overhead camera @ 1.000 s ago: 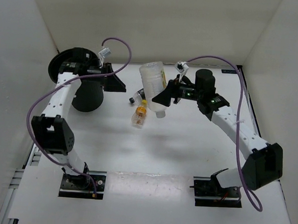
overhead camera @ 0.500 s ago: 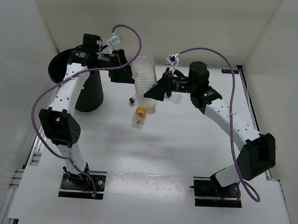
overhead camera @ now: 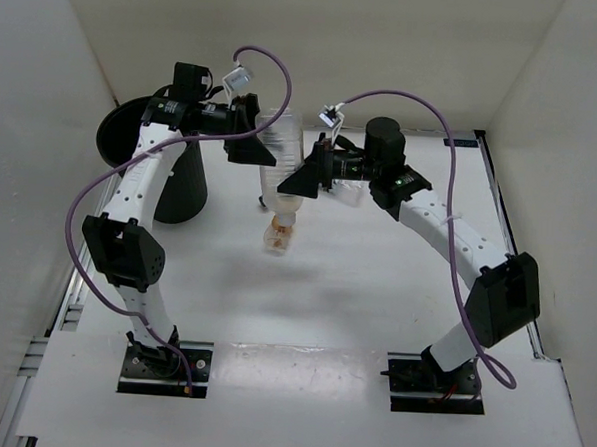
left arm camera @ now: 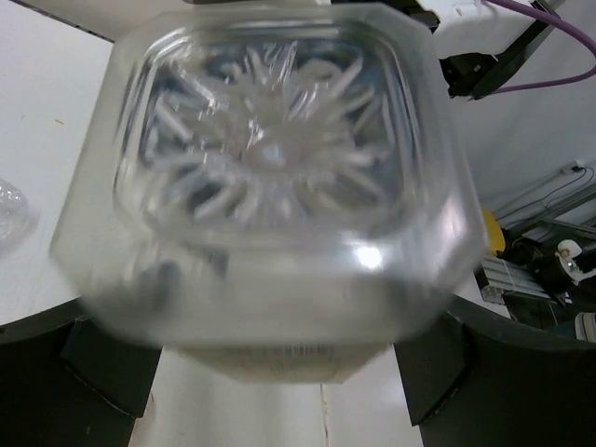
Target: Put the plastic bottles in the bin
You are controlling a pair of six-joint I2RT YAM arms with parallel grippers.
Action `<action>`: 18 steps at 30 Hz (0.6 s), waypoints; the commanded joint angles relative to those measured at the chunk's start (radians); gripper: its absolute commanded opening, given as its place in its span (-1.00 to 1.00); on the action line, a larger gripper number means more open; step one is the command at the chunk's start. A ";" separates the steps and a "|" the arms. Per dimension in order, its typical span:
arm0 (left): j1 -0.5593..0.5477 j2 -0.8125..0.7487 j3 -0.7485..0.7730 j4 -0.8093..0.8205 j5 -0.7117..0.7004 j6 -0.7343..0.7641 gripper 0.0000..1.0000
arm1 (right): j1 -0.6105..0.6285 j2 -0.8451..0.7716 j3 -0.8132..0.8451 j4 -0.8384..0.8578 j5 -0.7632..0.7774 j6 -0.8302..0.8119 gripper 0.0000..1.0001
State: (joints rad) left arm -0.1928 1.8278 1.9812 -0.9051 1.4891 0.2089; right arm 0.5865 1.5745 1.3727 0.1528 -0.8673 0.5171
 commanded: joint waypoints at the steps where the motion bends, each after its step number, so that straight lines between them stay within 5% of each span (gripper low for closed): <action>1: -0.022 -0.033 0.031 0.015 0.076 0.012 1.00 | 0.024 0.022 0.078 0.047 -0.061 -0.003 -1.00; 7: -0.022 -0.022 0.041 0.064 0.004 -0.065 0.97 | 0.042 0.055 0.144 -0.039 -0.091 -0.048 -1.00; 9: -0.022 -0.022 0.030 0.064 0.003 -0.065 0.70 | 0.042 0.055 0.144 -0.048 -0.082 -0.048 -1.00; 13: 0.001 -0.032 0.004 0.064 0.033 -0.074 -0.31 | 0.042 0.013 0.120 -0.093 -0.020 -0.080 -0.90; 14: 0.015 -0.041 0.004 0.064 0.024 -0.074 -0.68 | 0.042 0.004 0.120 -0.117 -0.001 -0.110 -0.79; 15: 0.015 -0.051 0.004 0.064 0.014 -0.083 -0.79 | 0.042 0.004 0.120 -0.142 0.026 -0.124 -0.64; 16: 0.030 -0.051 0.004 0.064 -0.016 -0.083 -0.79 | 0.042 -0.007 0.120 -0.185 0.043 -0.134 0.03; 18: 0.058 -0.077 0.013 0.064 -0.053 -0.092 -0.79 | 0.033 -0.033 0.109 -0.208 0.069 -0.144 0.48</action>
State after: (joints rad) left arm -0.1959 1.8252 1.9835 -0.8600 1.4933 0.1459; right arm 0.6182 1.6169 1.4628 0.0463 -0.8387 0.4450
